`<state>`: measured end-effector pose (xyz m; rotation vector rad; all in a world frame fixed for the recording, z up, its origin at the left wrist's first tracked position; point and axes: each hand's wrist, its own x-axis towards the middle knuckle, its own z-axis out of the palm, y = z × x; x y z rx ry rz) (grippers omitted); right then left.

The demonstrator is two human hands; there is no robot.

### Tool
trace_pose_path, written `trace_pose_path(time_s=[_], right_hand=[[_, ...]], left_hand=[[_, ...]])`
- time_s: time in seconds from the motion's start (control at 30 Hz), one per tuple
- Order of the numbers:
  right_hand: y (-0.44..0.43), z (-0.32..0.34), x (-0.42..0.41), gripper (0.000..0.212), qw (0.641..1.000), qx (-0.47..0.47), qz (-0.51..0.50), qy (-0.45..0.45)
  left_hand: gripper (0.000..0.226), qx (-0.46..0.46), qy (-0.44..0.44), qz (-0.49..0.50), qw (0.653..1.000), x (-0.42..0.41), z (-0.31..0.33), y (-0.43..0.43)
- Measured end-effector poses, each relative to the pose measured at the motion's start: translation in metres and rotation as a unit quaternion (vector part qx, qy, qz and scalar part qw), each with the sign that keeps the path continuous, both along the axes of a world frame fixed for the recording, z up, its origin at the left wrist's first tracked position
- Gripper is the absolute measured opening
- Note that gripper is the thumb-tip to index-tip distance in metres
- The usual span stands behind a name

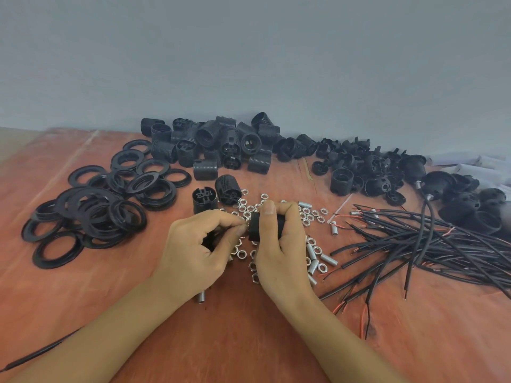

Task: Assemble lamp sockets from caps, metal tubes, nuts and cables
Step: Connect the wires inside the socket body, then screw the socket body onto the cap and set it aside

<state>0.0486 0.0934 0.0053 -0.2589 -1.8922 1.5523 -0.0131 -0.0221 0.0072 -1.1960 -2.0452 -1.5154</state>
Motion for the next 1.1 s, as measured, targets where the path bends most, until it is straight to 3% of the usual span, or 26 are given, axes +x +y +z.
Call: trace_pose_path(time_s=[0.37,0.93,1.1], right_hand=[[0.007,0.003,-0.002,0.023,0.997,-0.07,0.0,-0.038],[-0.001,0.004,0.001,0.023,1.0,-0.016,-0.004,-0.016],[0.006,0.011,-0.004,0.025,0.997,-0.08,0.0,-0.021]], left_hand=[[0.008,-0.006,-0.041,-0.002,0.999,-0.004,0.005,0.0],[0.006,-0.029,0.01,0.015,0.999,-0.001,0.001,0.003],[0.013,-0.004,-0.013,0.024,1.0,-0.001,0.01,0.005]])
